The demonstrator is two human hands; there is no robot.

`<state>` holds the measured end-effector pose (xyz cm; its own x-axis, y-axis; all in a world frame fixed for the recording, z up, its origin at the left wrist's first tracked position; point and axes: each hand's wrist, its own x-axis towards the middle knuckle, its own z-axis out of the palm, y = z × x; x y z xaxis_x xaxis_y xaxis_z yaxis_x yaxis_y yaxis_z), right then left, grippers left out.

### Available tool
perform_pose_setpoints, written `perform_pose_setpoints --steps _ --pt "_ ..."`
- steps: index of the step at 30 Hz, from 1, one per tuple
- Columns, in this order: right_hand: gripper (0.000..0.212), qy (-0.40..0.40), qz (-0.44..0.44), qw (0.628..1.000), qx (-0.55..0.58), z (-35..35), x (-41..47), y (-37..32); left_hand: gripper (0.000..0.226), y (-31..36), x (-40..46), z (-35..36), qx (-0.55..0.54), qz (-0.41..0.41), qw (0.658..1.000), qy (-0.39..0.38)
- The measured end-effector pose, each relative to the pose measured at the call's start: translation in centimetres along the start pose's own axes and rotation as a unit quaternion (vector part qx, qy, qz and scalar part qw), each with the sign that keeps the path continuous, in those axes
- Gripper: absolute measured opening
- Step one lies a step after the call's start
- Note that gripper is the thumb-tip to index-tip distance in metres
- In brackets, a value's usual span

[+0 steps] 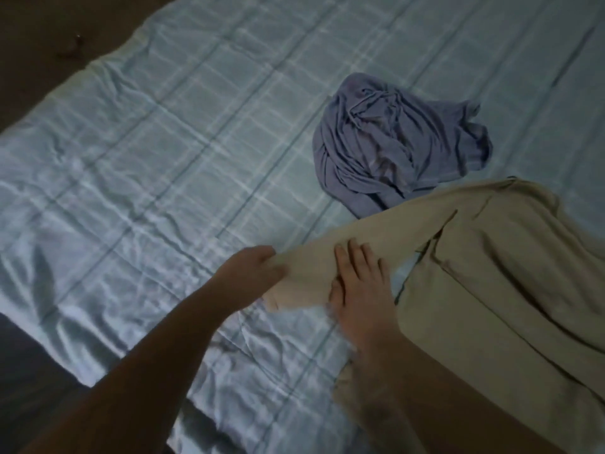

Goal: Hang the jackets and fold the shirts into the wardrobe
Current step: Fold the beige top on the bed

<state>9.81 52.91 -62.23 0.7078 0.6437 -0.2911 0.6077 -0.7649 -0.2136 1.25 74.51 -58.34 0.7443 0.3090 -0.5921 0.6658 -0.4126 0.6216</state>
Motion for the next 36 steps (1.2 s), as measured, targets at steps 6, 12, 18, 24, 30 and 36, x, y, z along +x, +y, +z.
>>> perform_pose_setpoints --steps 6,12,18,24,30,36 --pt "0.061 -0.010 0.003 1.000 -0.013 -0.4 3.0 -2.1 0.010 -1.1 0.7 -3.9 -0.327 -0.061 0.941 0.062" --pt "0.058 -0.039 -0.013 0.999 0.017 -0.4 4.7 -2.5 0.008 -0.6 1.9 -3.4 -0.332 -0.080 0.930 0.139" --pt "0.053 0.113 -0.001 0.989 0.098 -4.3 1.9 2.5 0.024 9.0 1.4 -5.8 -0.444 0.050 0.869 0.213" --pt "0.055 0.162 0.116 0.971 0.132 -7.0 -3.8 12.2 0.018 24.1 2.3 -1.1 -0.421 0.176 0.877 0.151" --pt "0.065 0.181 0.233 0.940 0.174 -8.0 -11.4 23.3 0.013 37.6 1.2 14.2 -0.201 0.299 0.922 0.139" --pt "0.065 0.218 0.326 0.876 0.281 -6.8 -20.8 32.2 0.008 42.9 1.4 34.3 -0.007 0.296 0.954 0.039"
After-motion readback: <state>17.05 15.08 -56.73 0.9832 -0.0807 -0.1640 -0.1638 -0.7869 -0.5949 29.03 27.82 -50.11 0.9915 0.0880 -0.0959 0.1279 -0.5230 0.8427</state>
